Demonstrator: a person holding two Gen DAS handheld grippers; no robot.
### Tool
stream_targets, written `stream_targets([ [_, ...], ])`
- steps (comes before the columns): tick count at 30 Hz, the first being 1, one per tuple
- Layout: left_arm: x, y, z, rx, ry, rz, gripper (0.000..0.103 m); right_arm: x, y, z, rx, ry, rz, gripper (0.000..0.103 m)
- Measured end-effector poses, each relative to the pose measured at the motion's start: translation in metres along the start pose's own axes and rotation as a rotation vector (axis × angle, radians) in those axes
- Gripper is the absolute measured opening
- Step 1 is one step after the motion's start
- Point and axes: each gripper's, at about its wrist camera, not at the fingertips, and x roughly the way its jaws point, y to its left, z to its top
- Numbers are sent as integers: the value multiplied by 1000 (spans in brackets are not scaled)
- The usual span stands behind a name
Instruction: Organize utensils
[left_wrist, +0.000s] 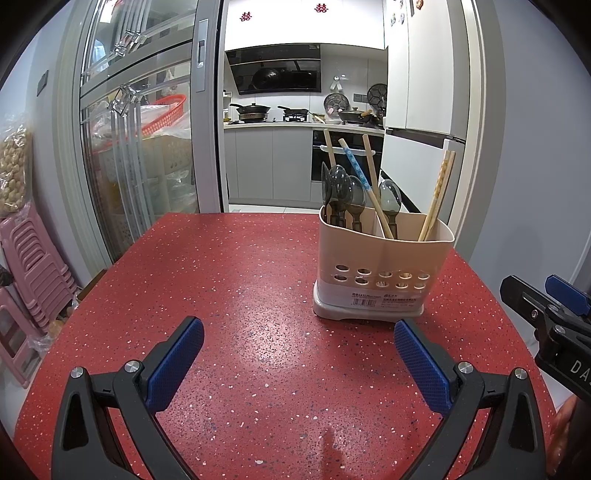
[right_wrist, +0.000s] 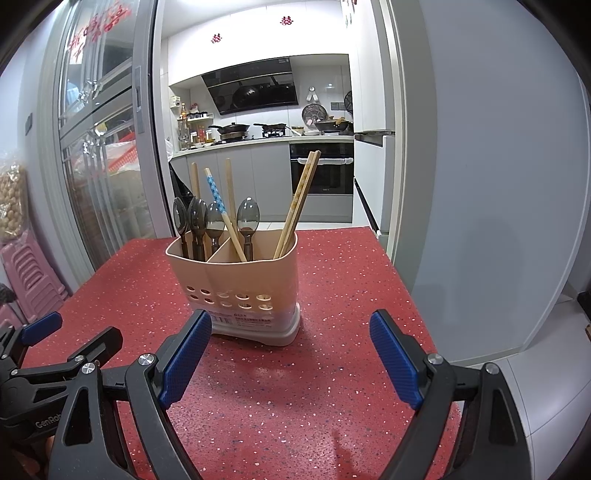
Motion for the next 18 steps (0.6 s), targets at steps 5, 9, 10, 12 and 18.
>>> stream_targets([
  [5,0,0,0,1,1,-1,103,0,0,0,0,-1,2,90],
  [9,0,0,0,0,1,-1,103,1,-1,0,1,0,2,90],
  [10,0,0,0,0,1,-1,103,1,-1,0,1,0,2,90],
  [12,0,0,0,1,1,0,103,1,-1,0,1,0,2,90],
  [18,-1,2,1,-3,3,2,103,1,-1,0,1,1,3,90],
])
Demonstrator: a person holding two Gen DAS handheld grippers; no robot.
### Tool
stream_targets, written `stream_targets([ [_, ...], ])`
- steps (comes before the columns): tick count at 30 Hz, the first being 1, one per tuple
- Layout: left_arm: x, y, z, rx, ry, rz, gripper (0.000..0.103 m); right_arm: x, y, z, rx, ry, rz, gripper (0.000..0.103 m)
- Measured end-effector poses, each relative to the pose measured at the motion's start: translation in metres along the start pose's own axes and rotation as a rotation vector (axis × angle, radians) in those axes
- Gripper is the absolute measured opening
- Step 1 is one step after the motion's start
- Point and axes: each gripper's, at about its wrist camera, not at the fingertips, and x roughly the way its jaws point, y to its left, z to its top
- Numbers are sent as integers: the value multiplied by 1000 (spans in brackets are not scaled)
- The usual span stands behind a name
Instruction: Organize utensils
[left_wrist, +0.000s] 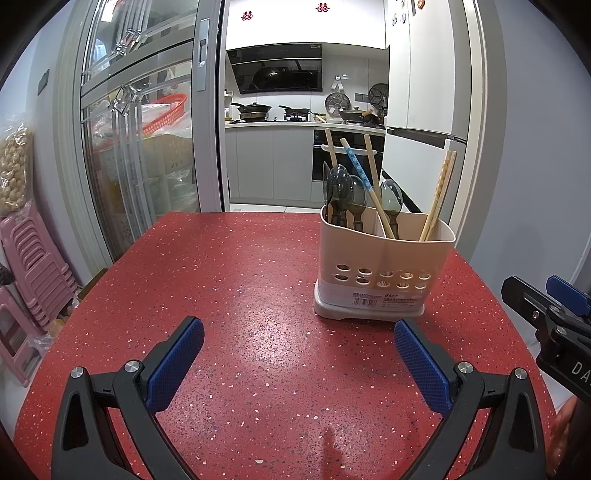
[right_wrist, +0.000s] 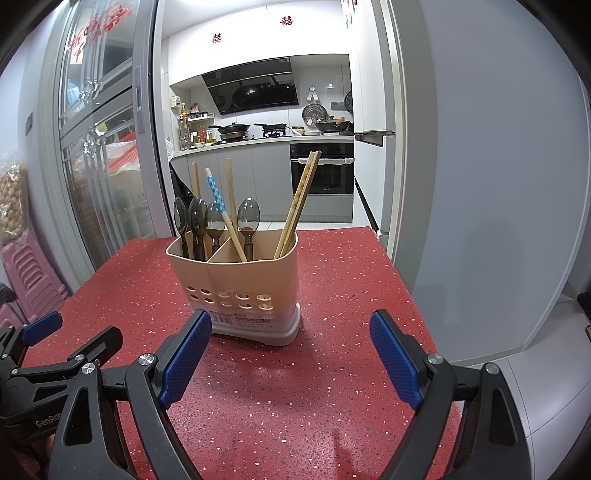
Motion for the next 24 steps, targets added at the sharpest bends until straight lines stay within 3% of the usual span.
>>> stream_targets([
  [24,2,1,-1,0,5,7,103,0,1,0,0,2,6,90],
])
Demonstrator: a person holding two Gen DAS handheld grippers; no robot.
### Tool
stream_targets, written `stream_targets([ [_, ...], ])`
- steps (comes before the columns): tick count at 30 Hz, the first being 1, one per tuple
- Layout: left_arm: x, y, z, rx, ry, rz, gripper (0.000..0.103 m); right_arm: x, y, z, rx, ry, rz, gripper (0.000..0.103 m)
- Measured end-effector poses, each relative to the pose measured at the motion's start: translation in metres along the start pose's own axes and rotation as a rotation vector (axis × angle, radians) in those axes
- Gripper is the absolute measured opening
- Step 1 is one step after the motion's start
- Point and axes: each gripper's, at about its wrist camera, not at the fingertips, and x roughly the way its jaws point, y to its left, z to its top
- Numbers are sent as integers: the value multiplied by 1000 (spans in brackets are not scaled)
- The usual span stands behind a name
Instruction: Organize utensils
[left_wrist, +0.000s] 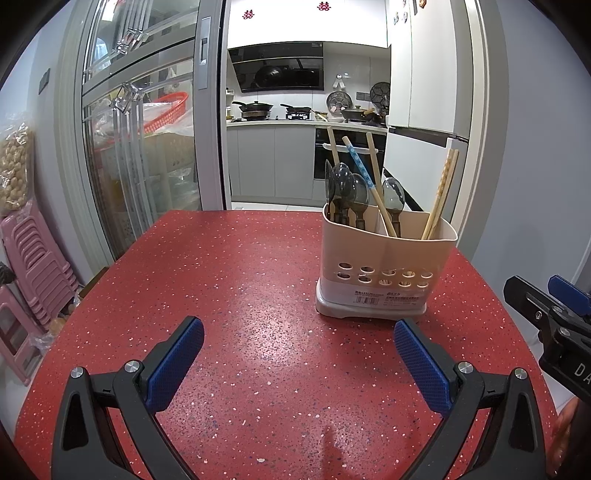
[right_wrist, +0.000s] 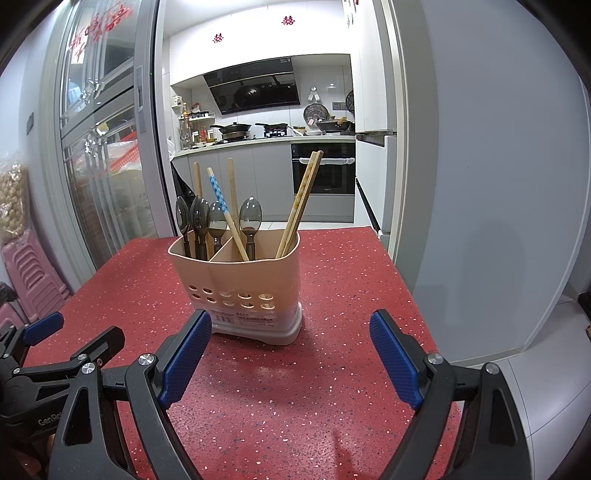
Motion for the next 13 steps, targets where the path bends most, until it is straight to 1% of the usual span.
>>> stream_targets([
  [6,-1,3,0,-19,-4,-9,103,0,0,0,0,-1,-1,90],
  [13,-1,3,0,-20,-6,-11,103,0,0,0,-1,0,0,90],
])
